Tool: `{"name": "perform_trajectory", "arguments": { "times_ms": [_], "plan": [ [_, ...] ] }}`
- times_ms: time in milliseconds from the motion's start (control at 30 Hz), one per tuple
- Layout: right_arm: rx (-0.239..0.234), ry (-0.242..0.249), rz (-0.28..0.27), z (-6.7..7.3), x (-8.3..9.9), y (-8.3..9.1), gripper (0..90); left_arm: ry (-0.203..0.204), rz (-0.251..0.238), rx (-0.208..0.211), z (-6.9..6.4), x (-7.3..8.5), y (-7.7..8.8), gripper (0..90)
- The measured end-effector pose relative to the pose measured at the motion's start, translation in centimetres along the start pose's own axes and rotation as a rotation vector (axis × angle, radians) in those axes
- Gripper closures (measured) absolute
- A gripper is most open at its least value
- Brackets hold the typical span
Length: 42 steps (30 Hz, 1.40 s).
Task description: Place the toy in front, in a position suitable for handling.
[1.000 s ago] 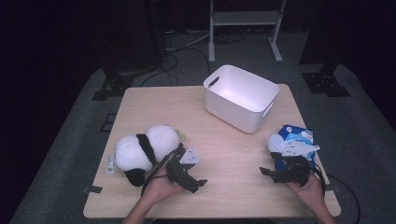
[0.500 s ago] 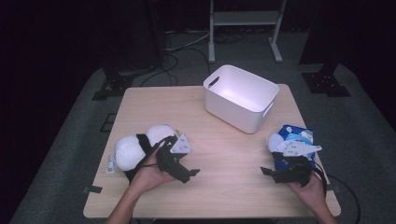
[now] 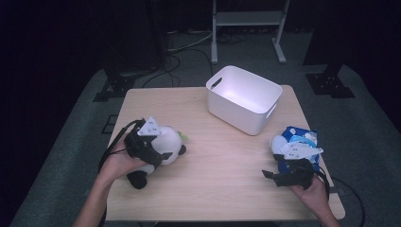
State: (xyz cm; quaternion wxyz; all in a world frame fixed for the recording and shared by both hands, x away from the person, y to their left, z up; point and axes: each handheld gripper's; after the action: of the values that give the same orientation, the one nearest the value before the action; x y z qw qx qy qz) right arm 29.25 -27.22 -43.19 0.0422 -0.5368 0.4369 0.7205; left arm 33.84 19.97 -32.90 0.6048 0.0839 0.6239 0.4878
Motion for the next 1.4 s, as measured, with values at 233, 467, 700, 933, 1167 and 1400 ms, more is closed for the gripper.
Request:
{"name": "perform_trajectory", "arguments": {
  "times_ms": [233,467,700,933,1167,1400],
  "plan": [
    [-0.003,0.005,0.002,0.1,-0.1,-0.1,21.0,0.033,0.056,-0.001,2.1,1.5,0.0,3.3],
    [-0.005,0.005,0.007,0.1,-0.1,-0.1,21.0,0.051,0.119,0.02,3.7,2.6,-1.4,3.3],
    [-0.008,0.007,0.01,0.1,-0.1,-0.2,21.1,0.08,0.177,0.053,4.9,3.4,-2.9,3.3],
    [-0.015,0.017,0.009,0.2,-0.1,-0.3,21.0,0.121,0.246,0.081,5.5,4.1,-4.1,3.3],
    [-0.028,0.02,0.021,0.4,-0.1,-0.5,21.0,0.107,0.33,0.095,5.3,3.7,-5.3,0.8],
    [-0.029,0.033,0.021,0.7,-0.2,-0.5,21.2,0.016,0.389,0.087,4.2,2.5,-5.5,14.3]
  ]
}}
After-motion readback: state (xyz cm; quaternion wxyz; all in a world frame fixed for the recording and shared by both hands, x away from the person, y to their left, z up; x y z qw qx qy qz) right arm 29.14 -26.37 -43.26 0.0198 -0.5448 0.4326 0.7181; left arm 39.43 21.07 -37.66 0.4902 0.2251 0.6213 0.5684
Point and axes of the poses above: each handheld gripper's, and its own axes: y roughly backward along the jaws, x roughly out of its underside, z roughly to its left, and after that the axes turned 2 degrees about -z, right-handed
